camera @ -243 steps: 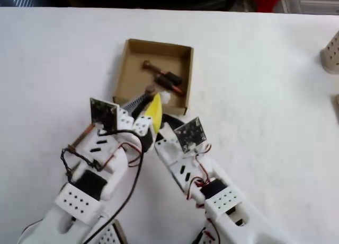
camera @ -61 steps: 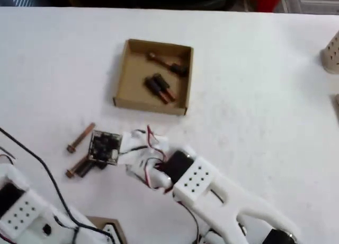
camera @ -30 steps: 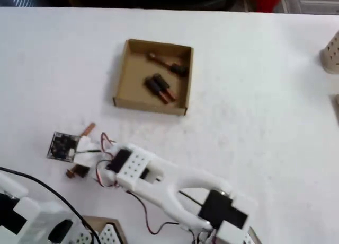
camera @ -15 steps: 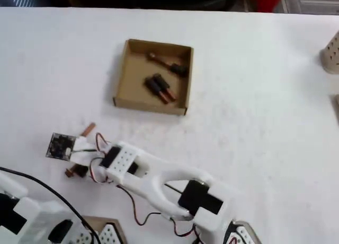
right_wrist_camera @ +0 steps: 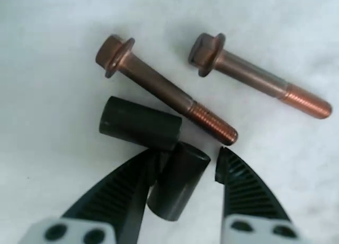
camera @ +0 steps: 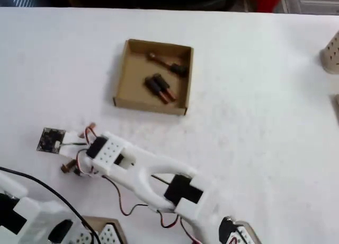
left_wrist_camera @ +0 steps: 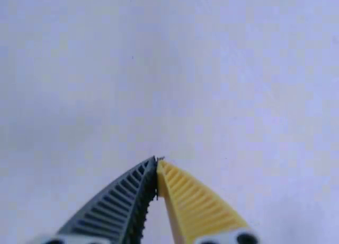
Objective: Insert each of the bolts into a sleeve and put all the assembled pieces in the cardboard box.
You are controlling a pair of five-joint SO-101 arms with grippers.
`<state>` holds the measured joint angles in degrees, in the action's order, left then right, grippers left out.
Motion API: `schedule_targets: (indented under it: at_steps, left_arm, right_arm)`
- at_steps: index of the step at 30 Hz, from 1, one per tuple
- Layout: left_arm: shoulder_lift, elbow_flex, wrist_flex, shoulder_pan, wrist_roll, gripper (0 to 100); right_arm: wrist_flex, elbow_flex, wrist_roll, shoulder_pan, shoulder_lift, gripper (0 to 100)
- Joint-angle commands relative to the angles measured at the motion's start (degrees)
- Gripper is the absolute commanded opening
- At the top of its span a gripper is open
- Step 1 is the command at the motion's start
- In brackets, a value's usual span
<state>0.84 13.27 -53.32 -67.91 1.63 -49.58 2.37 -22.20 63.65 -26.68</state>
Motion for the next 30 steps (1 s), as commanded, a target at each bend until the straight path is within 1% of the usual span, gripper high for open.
schedule_targets:
  at_steps: [1,3,7,13,15,17,21,23,28,30]
  left_arm:
    - [0.22,-1.76,-0.26,-0.13,0.35,2]
    - [0.22,-1.58,-0.26,-0.13,0.35,2]
    - [0.40,0.26,-0.18,0.92,0.44,2]
    - [0.48,1.93,-0.26,2.86,0.44,2]
    - [0.48,2.02,-0.26,3.12,0.44,2]
    - [0.48,2.02,-0.26,3.21,0.44,2]
    - [0.48,2.02,-0.26,3.21,0.44,2]
    - [0.48,2.02,-0.26,3.21,0.44,2]
    - [0.48,2.02,-0.26,3.21,0.35,2]
    - [0.48,2.02,-0.26,3.12,0.35,2]
  right_arm:
    - [-2.51,-2.20,0.26,-0.31,0.22,15.5]
    - [-3.03,-2.37,0.44,-0.92,0.04,15.5]
    - [-3.21,-2.46,4.22,-1.19,-0.04,15.5]
    - [-3.56,-2.46,4.66,-1.19,-0.04,15.5]
    - [-5.32,-2.64,7.82,-1.19,-0.04,15.5]
    - [-8.22,-4.48,10.11,-1.19,-0.04,15.5]
    - [-13.32,-9.41,12.04,-1.19,-0.13,15.5]
    - [-14.11,-10.29,12.31,-1.19,-0.75,15.5]
    - [-14.90,-15.47,12.22,-1.19,-8.04,15.5]
    - [-16.84,-18.90,12.22,-1.19,-11.21,15.5]
